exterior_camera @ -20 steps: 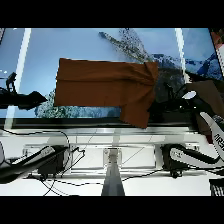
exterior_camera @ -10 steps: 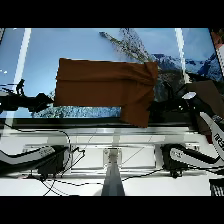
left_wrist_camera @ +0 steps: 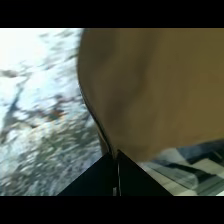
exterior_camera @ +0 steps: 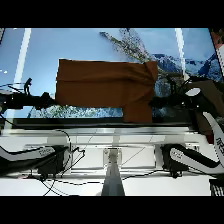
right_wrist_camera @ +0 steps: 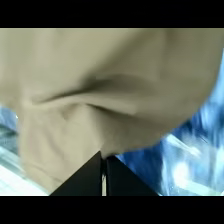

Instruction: Fold the clothes and pants, and hang the long-sleeved shirts on hangers.

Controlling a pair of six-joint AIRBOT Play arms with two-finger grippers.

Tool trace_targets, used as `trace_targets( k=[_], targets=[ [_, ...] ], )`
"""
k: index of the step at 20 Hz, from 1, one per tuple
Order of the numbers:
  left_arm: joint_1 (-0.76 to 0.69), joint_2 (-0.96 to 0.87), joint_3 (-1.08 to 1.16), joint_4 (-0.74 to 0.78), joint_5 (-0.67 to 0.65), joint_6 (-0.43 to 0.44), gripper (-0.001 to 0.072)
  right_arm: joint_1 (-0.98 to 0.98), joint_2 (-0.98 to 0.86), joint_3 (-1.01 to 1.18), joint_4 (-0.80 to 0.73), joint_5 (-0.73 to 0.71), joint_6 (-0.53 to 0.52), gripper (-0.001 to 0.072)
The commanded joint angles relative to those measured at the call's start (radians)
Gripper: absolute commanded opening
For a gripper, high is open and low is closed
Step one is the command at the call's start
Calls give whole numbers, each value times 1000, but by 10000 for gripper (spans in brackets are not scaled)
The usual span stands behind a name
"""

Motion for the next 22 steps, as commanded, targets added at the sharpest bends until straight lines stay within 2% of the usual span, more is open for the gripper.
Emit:
trace_targets(
  k=[1,3,7,11,13,16,19,22],
  targets=[
    [0,143,1,-86,-56,75,19,0,157,50,1,17,51,12],
    [0,269,-8,-76,-68,67,18,0,279,50,-39,47,115,12],
    [0,491,-10,-37,-69,-41,18,0,526,50,-188,94,254,12],
    [-4,601,-10,-37,-45,-113,18,0,627,49,-152,76,355,12],
    [-12,578,-13,-39,13,-140,18,11,584,34,-100,-27,355,12],
    [-93,479,-15,-64,120,-154,18,96,425,32,-66,-295,361,12],
    [-208,330,-15,-85,339,-154,18,205,195,73,-26,-546,361,12],
    [-235,199,-13,-243,498,-154,18,225,-28,205,-26,-579,361,12]
  ],
)
